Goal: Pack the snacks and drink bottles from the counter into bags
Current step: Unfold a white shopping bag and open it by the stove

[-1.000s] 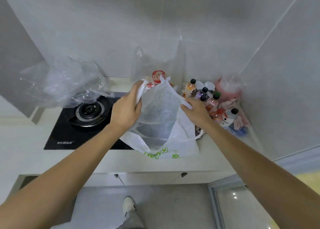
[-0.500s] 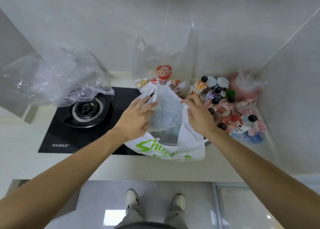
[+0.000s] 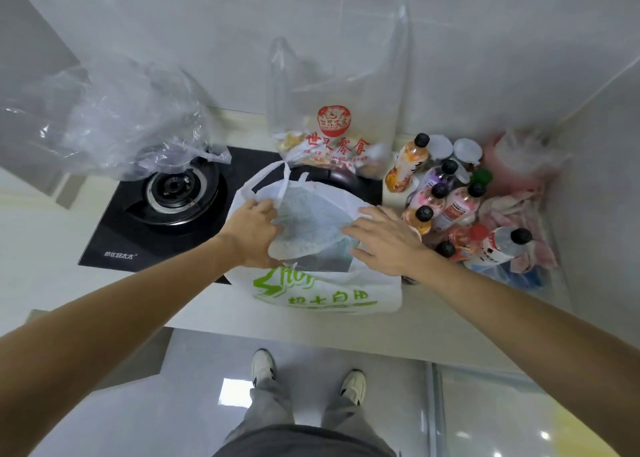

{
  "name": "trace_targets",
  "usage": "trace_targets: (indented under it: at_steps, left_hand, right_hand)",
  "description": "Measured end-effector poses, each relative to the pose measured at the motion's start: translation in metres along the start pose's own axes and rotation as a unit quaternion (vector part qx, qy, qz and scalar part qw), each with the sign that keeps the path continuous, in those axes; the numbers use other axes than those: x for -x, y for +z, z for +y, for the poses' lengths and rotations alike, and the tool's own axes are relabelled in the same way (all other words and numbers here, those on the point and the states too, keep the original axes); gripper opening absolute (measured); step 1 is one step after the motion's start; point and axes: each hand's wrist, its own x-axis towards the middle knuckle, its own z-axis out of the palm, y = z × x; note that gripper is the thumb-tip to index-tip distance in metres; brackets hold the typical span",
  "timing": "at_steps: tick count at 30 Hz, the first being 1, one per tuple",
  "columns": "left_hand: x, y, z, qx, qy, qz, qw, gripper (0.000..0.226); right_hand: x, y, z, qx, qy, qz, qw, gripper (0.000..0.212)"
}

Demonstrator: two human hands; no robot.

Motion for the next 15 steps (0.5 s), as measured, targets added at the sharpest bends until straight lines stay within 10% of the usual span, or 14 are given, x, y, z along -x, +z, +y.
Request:
trace_targets:
  at_steps: [15]
  left_hand:
    - [0.045,0.042,0.009,0.04,-0.136,-0.097,0.985,0.097]
  right_hand:
    - [0.003,0.023,-0.004,0.119,0.043,-0.194,0.973,0.089]
